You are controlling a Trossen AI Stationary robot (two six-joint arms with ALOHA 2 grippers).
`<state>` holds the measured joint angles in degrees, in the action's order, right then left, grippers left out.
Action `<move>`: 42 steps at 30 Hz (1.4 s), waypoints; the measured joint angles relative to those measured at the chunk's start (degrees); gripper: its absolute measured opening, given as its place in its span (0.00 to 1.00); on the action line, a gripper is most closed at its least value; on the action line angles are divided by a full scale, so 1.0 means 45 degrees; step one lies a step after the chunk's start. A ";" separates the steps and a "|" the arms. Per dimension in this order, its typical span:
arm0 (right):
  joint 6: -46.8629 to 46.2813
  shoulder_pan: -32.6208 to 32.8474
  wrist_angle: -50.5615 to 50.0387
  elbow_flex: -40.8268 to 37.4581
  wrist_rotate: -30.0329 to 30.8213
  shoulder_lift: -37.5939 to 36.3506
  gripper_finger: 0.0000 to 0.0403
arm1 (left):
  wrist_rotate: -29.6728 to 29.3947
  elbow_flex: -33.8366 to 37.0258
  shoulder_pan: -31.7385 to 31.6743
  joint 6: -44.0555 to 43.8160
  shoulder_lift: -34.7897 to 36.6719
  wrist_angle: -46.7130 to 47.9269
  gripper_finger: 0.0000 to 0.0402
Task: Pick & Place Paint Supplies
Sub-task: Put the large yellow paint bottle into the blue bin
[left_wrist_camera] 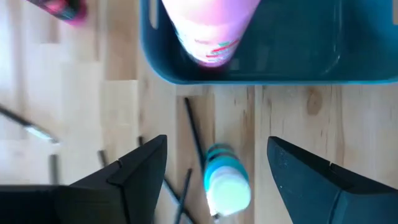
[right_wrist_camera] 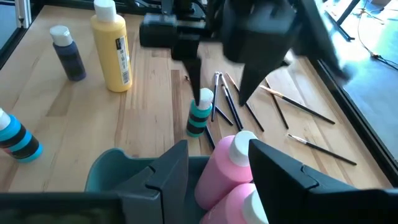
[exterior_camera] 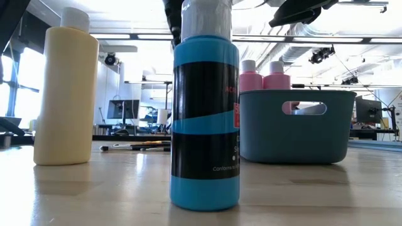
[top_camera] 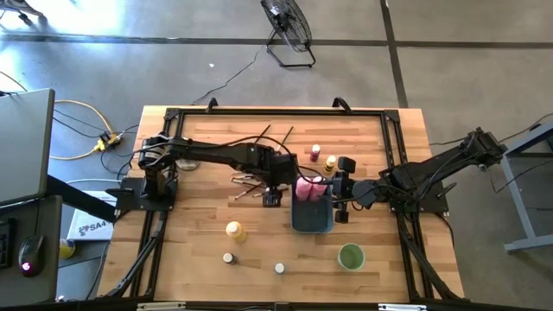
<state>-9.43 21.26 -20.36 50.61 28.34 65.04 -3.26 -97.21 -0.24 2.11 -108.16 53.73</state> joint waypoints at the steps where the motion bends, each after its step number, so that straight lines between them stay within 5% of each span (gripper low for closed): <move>1: 0.0000 0.0000 -0.0003 0.0000 0.0000 0.0000 0.40 | -0.0073 -0.0320 0.0036 0.0140 0.0000 0.0223 0.68; 13: 0.0013 0.0000 0.0006 0.0005 -0.0012 0.0204 0.40 | -0.0615 -0.0185 0.0203 0.0812 0.2982 -0.0233 0.68; 30: 0.0476 -0.0010 0.0286 0.0005 0.0011 0.0544 0.40 | -0.0821 0.7175 0.4552 0.1383 0.9282 -0.4981 0.68; 42: 0.0641 -0.0010 0.0603 0.0005 0.0013 0.0544 0.40 | -0.1527 1.1226 0.6987 0.0199 1.1323 -0.7469 0.68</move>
<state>-6.55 21.21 -17.65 50.63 28.40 67.48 -10.13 -46.69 31.21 3.01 -57.21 20.12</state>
